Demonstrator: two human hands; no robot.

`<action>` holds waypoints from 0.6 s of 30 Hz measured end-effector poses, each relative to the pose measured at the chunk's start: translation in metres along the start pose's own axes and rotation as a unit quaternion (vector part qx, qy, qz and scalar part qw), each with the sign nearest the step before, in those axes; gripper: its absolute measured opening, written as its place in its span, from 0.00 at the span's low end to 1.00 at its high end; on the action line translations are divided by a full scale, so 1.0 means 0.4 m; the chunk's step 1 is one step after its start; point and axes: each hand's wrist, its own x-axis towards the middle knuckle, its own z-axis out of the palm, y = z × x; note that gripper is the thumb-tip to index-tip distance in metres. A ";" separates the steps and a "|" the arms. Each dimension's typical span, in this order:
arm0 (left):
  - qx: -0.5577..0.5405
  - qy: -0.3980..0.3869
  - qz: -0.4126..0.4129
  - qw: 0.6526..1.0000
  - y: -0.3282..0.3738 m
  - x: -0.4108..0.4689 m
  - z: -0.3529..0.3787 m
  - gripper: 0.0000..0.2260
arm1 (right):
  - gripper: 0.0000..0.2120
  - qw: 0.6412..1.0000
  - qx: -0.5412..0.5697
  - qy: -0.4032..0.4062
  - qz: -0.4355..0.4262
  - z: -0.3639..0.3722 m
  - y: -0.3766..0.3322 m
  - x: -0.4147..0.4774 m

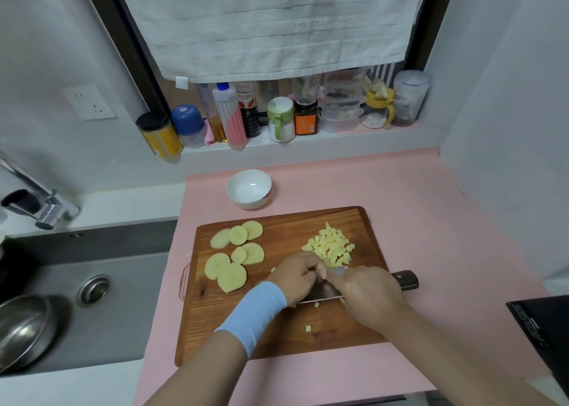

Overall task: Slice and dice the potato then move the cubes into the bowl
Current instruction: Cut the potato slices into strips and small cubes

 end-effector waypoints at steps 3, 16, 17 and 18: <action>-0.006 -0.009 -0.047 0.999 -0.009 0.022 0.004 0.18 | 0.19 1.000 -0.003 -0.018 0.008 -0.005 -0.012 0.003; 0.221 0.246 0.133 0.934 -0.154 -0.167 0.051 0.10 | 0.13 0.982 0.072 -0.101 0.146 -0.021 -0.013 -0.039; 0.250 0.241 0.145 0.926 -0.161 -0.166 0.065 0.15 | 0.12 0.979 0.078 -0.108 0.154 -0.020 -0.017 -0.041; 0.268 0.245 0.160 0.918 -0.163 -0.166 0.077 0.20 | 0.11 0.976 0.090 -0.112 0.166 -0.018 -0.022 -0.045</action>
